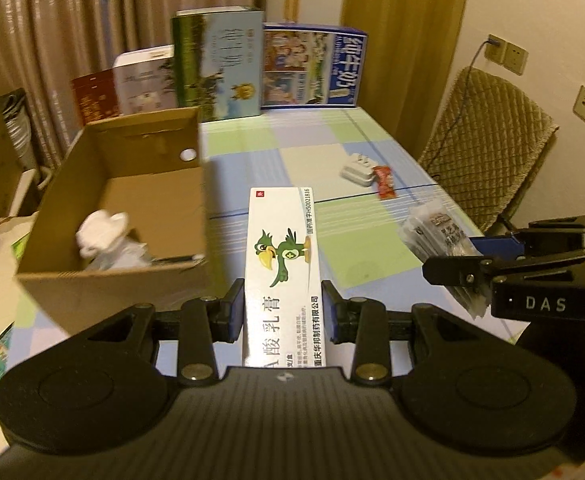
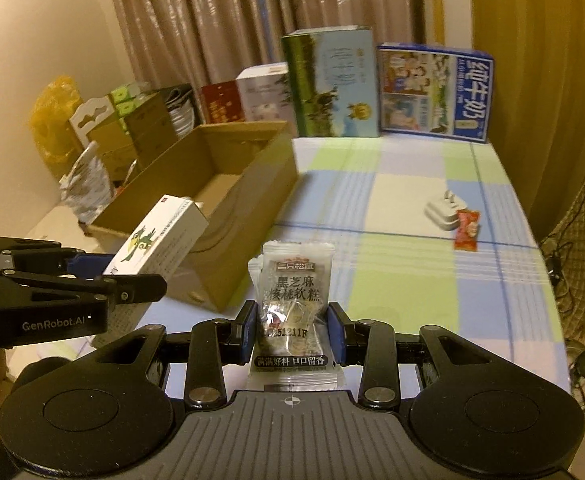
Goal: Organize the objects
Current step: 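Carry the ointment box and clear candy packet over the cardboard box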
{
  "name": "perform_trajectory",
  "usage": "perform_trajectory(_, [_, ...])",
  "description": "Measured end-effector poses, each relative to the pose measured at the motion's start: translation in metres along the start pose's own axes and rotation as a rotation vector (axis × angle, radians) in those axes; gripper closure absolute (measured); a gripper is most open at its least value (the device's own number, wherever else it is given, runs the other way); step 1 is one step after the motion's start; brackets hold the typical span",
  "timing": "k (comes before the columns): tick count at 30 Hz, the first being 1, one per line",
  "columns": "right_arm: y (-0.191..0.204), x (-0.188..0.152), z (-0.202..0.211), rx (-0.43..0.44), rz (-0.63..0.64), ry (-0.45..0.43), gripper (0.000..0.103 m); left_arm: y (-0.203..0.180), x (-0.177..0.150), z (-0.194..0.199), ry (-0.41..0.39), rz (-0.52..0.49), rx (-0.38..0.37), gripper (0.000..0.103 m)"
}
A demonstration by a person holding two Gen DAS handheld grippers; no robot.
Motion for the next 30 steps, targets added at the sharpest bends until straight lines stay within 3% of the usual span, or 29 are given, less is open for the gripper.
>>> perform_trajectory(10, [0.046,-0.002,-0.019,0.026,0.049,0.014,0.069,0.045,-0.036,0.028,0.013,0.053,0.083,0.07])
perform_trajectory(18, [0.069,0.003,-0.032,0.039,0.09,0.027,0.069,0.07,-0.041,0.042,-0.004,0.086,0.136,0.07])
perform_trajectory(30, [0.085,0.008,-0.038,0.051,0.12,0.028,0.069,0.088,-0.045,0.047,-0.008,0.121,0.151,0.07])
Point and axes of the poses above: each gripper's, at about its wrist camera, not at the fingertips, and z roughly against the way its jaws point, y to its left, x to its top, the point moved 3 cm from there along -z, roughly the way its jaws point, and after that the axes turned 8 degrees about y, right-handed, at the moved point
